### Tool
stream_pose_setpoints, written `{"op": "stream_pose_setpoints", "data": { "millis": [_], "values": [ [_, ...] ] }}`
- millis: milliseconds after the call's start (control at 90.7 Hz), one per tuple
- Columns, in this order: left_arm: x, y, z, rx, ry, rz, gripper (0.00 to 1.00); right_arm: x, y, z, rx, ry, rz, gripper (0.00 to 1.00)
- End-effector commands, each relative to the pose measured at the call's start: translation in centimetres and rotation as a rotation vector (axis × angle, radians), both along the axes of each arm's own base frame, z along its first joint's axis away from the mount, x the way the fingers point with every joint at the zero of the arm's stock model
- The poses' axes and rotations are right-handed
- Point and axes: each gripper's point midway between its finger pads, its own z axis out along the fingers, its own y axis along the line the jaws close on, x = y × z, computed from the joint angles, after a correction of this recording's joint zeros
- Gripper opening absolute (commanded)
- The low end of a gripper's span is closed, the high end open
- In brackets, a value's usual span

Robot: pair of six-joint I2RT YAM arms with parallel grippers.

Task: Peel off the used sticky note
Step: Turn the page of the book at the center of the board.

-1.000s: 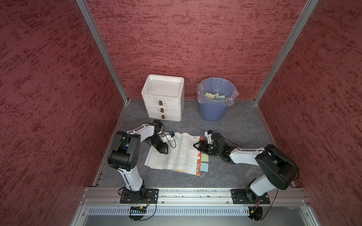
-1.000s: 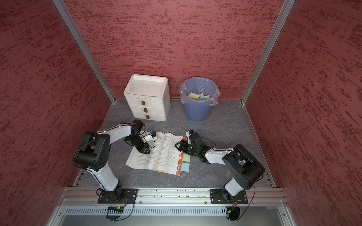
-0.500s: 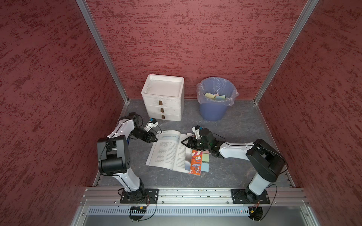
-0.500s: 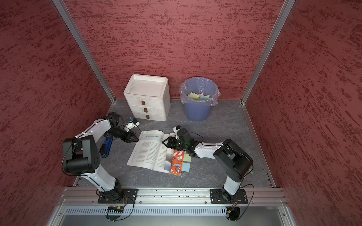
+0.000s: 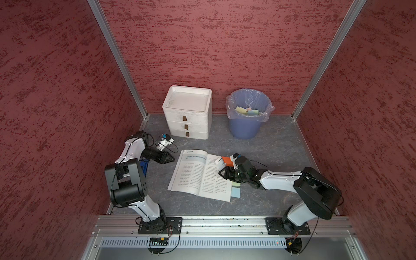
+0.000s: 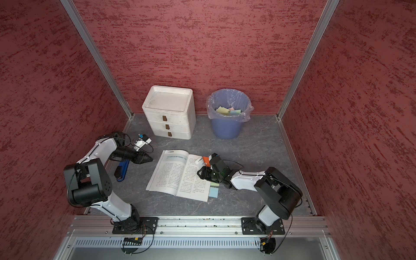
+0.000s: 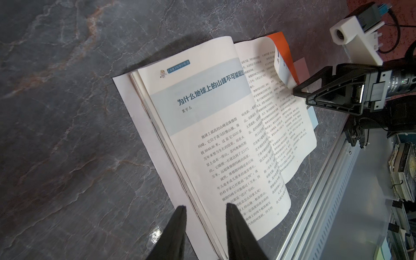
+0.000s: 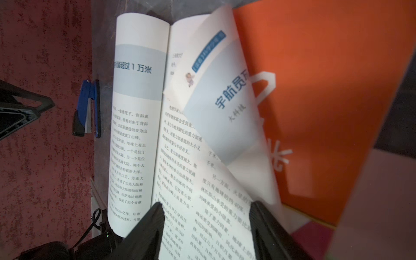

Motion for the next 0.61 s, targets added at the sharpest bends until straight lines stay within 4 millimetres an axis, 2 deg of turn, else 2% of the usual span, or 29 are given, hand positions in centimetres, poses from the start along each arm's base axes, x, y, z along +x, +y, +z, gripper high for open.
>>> {"op": "stream_pose_setpoints", "data": {
  "millis": [0,231,408,595],
  "values": [
    [-0.6,-0.6,0.4,-0.020,-0.013,-0.019,0.33,0.5,-0.2,-0.4,0.004,-0.013,-0.028,0.64],
    [-1.6,-1.7,-1.7,0.016,0.019,-0.059,0.33,0.6,-0.9,-0.1,-0.070,-0.039,-0.005,0.65],
    [-2.1,-2.7,-2.7,0.020,0.036,-0.086,0.33,2.1,-2.2,1.1,-0.200,-0.105,0.004,0.66],
    [-2.5,-3.4,-3.5,0.037,0.049,-0.109,0.34,2.9,-3.7,0.7,-0.298,-0.120,-0.002,0.66]
  ]
}}
